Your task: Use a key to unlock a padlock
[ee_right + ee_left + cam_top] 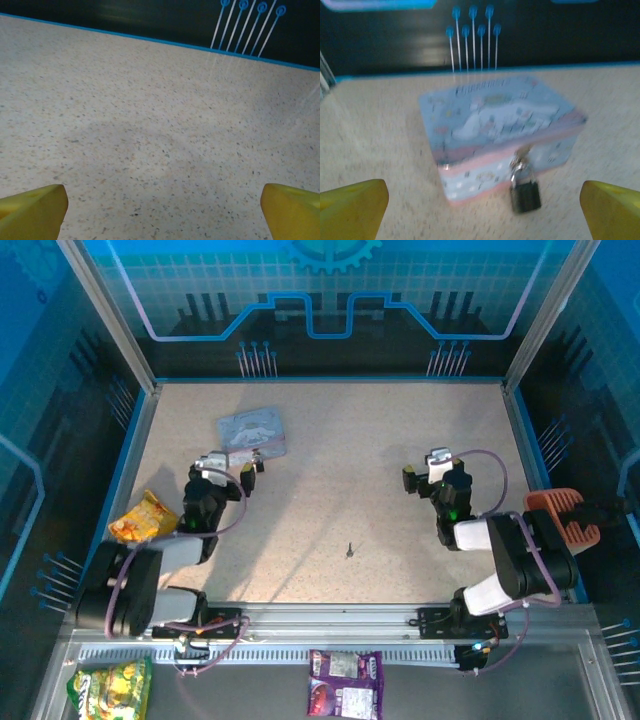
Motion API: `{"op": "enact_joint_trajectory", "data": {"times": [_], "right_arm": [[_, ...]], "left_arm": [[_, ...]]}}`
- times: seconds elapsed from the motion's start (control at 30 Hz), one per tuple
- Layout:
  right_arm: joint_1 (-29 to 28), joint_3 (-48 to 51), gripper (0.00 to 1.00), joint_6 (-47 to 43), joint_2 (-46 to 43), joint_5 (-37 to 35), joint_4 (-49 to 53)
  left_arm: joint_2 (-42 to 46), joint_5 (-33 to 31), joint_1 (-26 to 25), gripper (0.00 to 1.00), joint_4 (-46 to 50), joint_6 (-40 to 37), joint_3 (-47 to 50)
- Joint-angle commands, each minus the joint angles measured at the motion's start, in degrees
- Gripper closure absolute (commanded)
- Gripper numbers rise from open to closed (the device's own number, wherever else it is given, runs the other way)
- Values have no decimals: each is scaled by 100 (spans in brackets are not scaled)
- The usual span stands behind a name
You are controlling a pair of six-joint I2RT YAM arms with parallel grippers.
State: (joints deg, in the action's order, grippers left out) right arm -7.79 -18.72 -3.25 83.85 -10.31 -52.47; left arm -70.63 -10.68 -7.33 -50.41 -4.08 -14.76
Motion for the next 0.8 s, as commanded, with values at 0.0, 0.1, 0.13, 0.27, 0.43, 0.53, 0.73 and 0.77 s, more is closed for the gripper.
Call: {"op": "enact_joint_trajectory", "data": {"times": [0.0,0.1,0.13,0.27,0.43,0.53,0.73,0.77], "right_arm": [[-305,-3,1,-438,-783,32,297],[-667,-11,0,-544,-1621,-54,828],[-735,-100,0,-387,-1970,74,1209],[-851,-885,0,393,-3203,696,3459],[-835,-1791,0,1502,-4195,367,5607],[-763,-1965,0,2569,-4771,-175,6633],[-398,-2043,0,2819,-5487,940,7435],[-429,-2164,1,2878,-5443,1007,7688]], "left_arm": [[1076,-21,-76,1,1371,83,-255],[1973,-194,-91,1,2546,731,-524],[2246,-237,-93,1,2938,994,-660],[3009,-704,-93,1,4464,2309,-1214],[3167,-1402,-78,1,7272,3620,-2502],[3401,-1247,-67,1,7982,3752,-2733],[4513,-69,-58,1,7626,3827,-1945],[4593,190,-58,1,7572,3792,-1855]]}}
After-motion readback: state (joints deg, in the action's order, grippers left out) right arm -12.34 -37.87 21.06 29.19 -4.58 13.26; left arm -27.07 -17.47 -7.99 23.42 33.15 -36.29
